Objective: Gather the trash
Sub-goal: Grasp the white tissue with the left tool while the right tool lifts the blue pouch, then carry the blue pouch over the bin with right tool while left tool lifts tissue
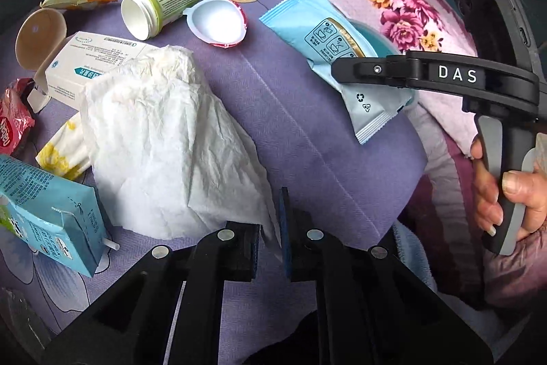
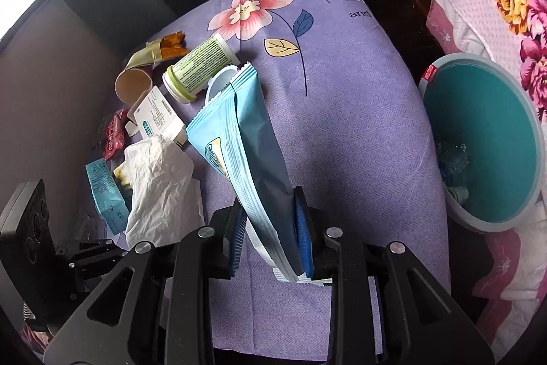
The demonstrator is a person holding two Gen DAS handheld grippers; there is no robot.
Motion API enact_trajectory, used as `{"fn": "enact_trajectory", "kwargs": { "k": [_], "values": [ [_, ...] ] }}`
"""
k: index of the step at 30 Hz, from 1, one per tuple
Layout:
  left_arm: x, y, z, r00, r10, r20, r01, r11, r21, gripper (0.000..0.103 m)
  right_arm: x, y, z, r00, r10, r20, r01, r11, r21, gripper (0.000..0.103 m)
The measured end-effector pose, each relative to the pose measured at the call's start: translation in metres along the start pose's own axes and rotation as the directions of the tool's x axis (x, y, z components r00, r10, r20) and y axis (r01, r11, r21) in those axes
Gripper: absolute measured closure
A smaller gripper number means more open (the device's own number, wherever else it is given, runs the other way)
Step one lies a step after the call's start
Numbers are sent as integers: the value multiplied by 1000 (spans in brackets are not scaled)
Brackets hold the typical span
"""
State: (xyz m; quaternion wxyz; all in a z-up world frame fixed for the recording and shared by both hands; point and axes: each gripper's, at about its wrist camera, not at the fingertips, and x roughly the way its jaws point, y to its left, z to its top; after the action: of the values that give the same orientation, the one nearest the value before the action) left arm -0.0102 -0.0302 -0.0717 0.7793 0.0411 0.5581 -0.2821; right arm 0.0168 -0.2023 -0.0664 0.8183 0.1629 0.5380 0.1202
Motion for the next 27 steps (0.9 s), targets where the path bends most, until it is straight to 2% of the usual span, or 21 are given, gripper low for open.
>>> {"fn": "enact_trajectory", "kwargs": {
  "k": [4,8,9,11,12,13,14,18,23,24,25,27],
  "values": [
    [-9,-12,8,999,-29,23,29,1000,2,92,-12,-6,-5,1000,-1,25,1,1000,10,78],
    [-16,-3,17,998,39,54,-37,998,-47,91,-26,-17,-10,999,-12,50,11,999,31,77],
    [-17,3,17,997,60,52,-57,996,-65,86,-29,-19,-12,998,-15,54,13,999,36,77],
    [-20,13,15,993,113,45,-109,990,-85,65,-33,-24,-15,998,-18,60,15,999,42,77],
    [-19,16,15,989,140,43,-136,986,-94,42,-34,-26,-17,998,-17,62,14,999,45,77],
    [-19,19,14,985,166,46,-161,982,-102,31,-34,-28,-18,998,-14,61,11,999,49,77],
    [-19,22,13,982,185,43,-180,978,-102,31,-33,-30,-19,998,-11,59,8,999,54,77],
    [-9,32,17,971,239,6,-237,966,-108,31,-28,-33,-20,999,5,50,-9,998,64,77],
    [10,27,27,952,307,-14,-307,949,-69,31,-24,-37,-20,999,15,46,-18,998,66,76],
    [13,25,28,946,323,-18,-324,944,-63,37,-24,-39,-19,999,15,47,-18,997,72,76],
    [17,23,29,945,325,-28,-326,943,-60,57,-24,-42,-20,999,14,47,-18,997,77,76],
    [21,22,28,953,300,-51,-303,950,-72,80,-23,-46,-20,999,12,45,-16,996,87,76]
  ]
}}
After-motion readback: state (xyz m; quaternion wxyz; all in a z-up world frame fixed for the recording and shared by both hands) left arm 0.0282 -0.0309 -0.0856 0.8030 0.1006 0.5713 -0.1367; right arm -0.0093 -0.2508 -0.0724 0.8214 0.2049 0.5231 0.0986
